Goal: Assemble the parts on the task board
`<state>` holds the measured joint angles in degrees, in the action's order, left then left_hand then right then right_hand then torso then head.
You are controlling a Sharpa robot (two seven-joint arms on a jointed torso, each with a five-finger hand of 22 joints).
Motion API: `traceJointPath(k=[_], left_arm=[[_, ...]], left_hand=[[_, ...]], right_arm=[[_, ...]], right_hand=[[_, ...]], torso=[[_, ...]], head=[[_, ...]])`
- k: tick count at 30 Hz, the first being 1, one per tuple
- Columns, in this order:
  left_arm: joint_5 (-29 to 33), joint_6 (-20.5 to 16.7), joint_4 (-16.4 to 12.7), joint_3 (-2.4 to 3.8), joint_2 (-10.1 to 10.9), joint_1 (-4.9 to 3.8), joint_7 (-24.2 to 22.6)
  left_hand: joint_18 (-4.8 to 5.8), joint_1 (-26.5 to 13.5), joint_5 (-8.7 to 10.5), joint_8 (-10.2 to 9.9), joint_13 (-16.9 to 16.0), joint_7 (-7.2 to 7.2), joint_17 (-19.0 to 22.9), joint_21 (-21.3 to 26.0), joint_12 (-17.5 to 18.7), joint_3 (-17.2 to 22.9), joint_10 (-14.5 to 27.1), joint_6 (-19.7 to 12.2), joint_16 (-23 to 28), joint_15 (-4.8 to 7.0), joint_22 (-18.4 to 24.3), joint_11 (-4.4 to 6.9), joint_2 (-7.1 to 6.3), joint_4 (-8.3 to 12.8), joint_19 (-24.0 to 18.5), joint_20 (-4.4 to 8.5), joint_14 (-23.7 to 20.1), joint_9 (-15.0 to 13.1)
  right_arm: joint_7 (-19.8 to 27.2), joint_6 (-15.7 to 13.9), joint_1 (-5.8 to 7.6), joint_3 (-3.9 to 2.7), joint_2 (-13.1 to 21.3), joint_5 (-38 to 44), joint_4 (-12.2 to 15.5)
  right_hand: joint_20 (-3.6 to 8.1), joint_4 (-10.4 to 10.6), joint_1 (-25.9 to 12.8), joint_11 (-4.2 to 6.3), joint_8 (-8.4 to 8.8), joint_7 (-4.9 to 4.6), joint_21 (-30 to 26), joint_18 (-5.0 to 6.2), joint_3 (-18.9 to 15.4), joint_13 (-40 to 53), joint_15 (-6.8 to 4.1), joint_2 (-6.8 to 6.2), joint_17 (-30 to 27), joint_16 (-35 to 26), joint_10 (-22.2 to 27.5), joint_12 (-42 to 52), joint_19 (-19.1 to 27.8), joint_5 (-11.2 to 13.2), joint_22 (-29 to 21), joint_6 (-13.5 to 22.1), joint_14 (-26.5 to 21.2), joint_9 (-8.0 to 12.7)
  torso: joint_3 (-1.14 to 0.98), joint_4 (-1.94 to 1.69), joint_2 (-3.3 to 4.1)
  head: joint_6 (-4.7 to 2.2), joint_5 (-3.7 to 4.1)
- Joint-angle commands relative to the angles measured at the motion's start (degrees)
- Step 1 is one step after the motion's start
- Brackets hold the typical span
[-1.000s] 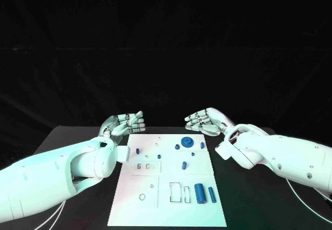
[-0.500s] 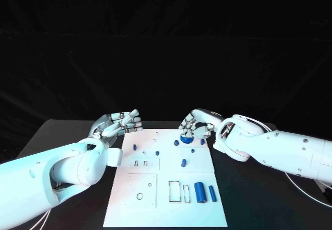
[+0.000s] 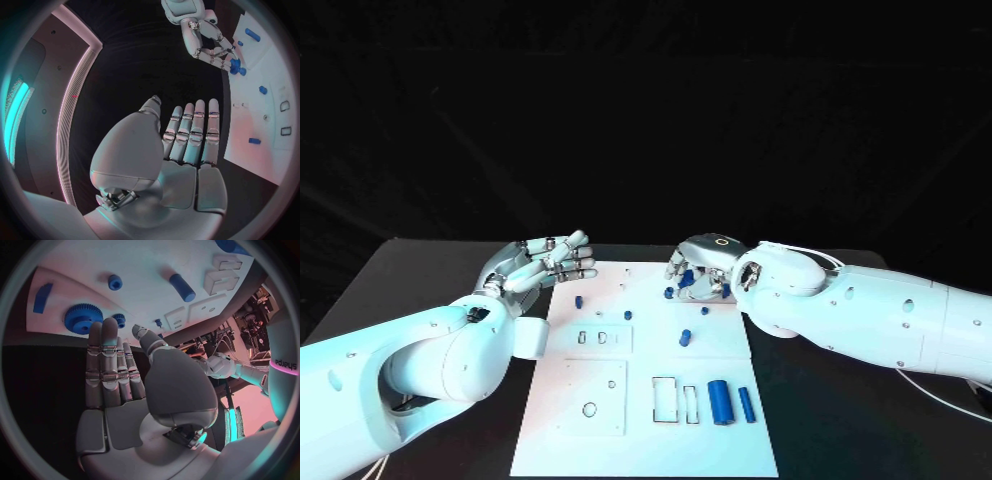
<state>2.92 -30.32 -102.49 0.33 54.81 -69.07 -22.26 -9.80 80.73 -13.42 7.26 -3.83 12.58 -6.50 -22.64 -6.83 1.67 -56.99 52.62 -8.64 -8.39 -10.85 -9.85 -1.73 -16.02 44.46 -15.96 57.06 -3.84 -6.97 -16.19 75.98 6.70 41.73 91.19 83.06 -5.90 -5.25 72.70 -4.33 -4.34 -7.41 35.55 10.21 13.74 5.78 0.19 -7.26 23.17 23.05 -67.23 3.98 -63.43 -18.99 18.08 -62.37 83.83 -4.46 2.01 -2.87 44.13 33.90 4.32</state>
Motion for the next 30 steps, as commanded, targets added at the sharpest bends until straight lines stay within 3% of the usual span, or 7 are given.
traceJointPath(k=[1, 5, 9, 14, 22, 30], left_arm=[[-0.3, 1.1, -0.4, 0.08, 0.1, -0.22, -0.3], [-0.3, 1.1, -0.5, 0.09, 0.1, -0.28, -0.3], [-0.3, 1.2, -0.5, 0.09, 0.2, -0.35, -0.2], [-0.3, 1.3, -0.6, 0.09, 0.3, -0.45, -0.2], [-0.3, 1.5, -0.7, 0.09, 0.5, -0.61, 0.0], [-0.3, 1.5, -1.0, 0.09, 0.7, -0.75, 0.1]], left_hand=[[-0.63, 0.6, 0.28, -0.4, 0.0, 0.08, 0.1, -0.3, 0.3, -0.3, 0.0, 0.2, 0.2, 0.00, -0.1, -0.37, 0.05, 0.0, 0.2, -0.05, -0.4, 0.1], [-0.64, 0.6, 0.28, -0.4, 0.0, 0.09, 0.1, -0.4, 0.3, -0.4, 0.0, 0.2, 0.2, 0.00, -0.1, -0.37, 0.05, 0.0, 0.2, -0.05, -0.3, 0.1], [-0.66, 0.6, 0.28, -0.4, 0.0, 0.11, 0.1, -0.4, 0.3, -0.4, 0.0, 0.2, 0.2, 0.00, -0.1, -0.38, 0.05, 0.0, 0.2, -0.03, -0.3, 0.1], [-0.67, 0.6, 0.27, -0.4, 0.0, 0.12, 0.1, -0.4, 0.3, -0.4, 0.0, 0.2, 0.3, 0.00, -0.1, -0.39, 0.06, 0.0, 0.3, -0.02, -0.3, 0.1], [-0.69, 0.6, 0.27, -0.5, 0.0, 0.16, 0.0, -0.5, 0.4, -0.4, 0.0, 0.2, 0.3, -0.01, -0.2, -0.41, 0.06, 0.0, 0.3, 0.00, -0.3, 0.1], [-0.69, 0.6, 0.27, -0.5, 0.0, 0.18, 0.0, -0.6, 0.4, -0.4, 0.0, 0.2, 0.3, -0.01, -0.2, -0.43, 0.06, 0.0, 0.4, 0.01, -0.2, 0.1]], right_arm=[[-2.8, 2.1, 0.02, -0.01, -0.3, 4.4, 0.1], [-3.1, 2.6, 0.02, -0.01, -0.6, 4.8, -0.1], [-3.5, 3.5, 0.02, -0.01, -1.0, 5.1, -0.5], [-4.0, 4.2, 0.02, -0.01, -1.2, 5.6, -0.7], [-4.3, 4.5, 0.02, -0.01, -1.8, 5.9, -1.5], [-4.3, 4.5, 0.02, -0.01, -2.4, 6.0, -2.3]], right_hand=[[0.16, 0.6, 0.7, 0.10, 0.35, 0.26, 1.7, 0.19, -0.3, 0.4, -0.52, -0.04, 2.4, 2.5, 0.6, 0.5, -0.9, -0.9, 1.3, 0.1, 2.4, -0.1], [0.45, 1.5, 1.3, 0.12, 0.41, 0.32, 4.6, 0.12, -0.6, 1.1, -0.76, -0.20, 6.2, 7.7, 1.2, 0.8, -1.4, -1.9, 3.9, 0.2, 2.3, -0.2], [0.62, 2.5, 1.9, 0.03, 0.37, 0.28, 16.8, -1.75, 0.0, 1.5, -0.97, -0.29, 18.7, 22.2, 1.8, 0.9, -6.3, -3.7, 18.8, 0.3, 2.7, -0.2], [0.58, 3.5, 2.1, -0.02, 0.31, 0.22, 26.9, -3.38, 1.3, 1.8, -0.90, -0.67, 30.3, 35.4, 1.9, 1.0, -9.7, -4.0, 31.8, 0.2, 2.6, -0.3], [0.40, 4.3, 2.7, -0.05, 0.29, 0.15, 33.5, -4.52, 2.6, 1.8, -0.67, -0.96, 36.9, 42.9, 1.9, 1.0, -12.0, -4.0, 40.8, 0.1, 2.5, -0.4], [0.36, 4.6, 3.0, -0.01, 0.22, 0.03, 36.2, -4.97, 3.9, 1.8, -0.63, -0.71, 39.4, 45.8, 1.3, 1.1, -12.9, -3.7, 44.4, -0.2, 2.6, -0.5]], torso=[[0.15, -0.29, 0.57], [0.19, -0.41, 0.71], [0.23, -0.44, 0.95], [0.25, -0.68, 1.14], [0.32, -0.91, 1.45], [0.39, -1.07, 1.69]], head=[[-0.19, 0.12], [-0.28, 0.06], [-0.48, -0.04], [-0.56, 0.07], [-0.73, 0.24], [-0.82, -0.17]])
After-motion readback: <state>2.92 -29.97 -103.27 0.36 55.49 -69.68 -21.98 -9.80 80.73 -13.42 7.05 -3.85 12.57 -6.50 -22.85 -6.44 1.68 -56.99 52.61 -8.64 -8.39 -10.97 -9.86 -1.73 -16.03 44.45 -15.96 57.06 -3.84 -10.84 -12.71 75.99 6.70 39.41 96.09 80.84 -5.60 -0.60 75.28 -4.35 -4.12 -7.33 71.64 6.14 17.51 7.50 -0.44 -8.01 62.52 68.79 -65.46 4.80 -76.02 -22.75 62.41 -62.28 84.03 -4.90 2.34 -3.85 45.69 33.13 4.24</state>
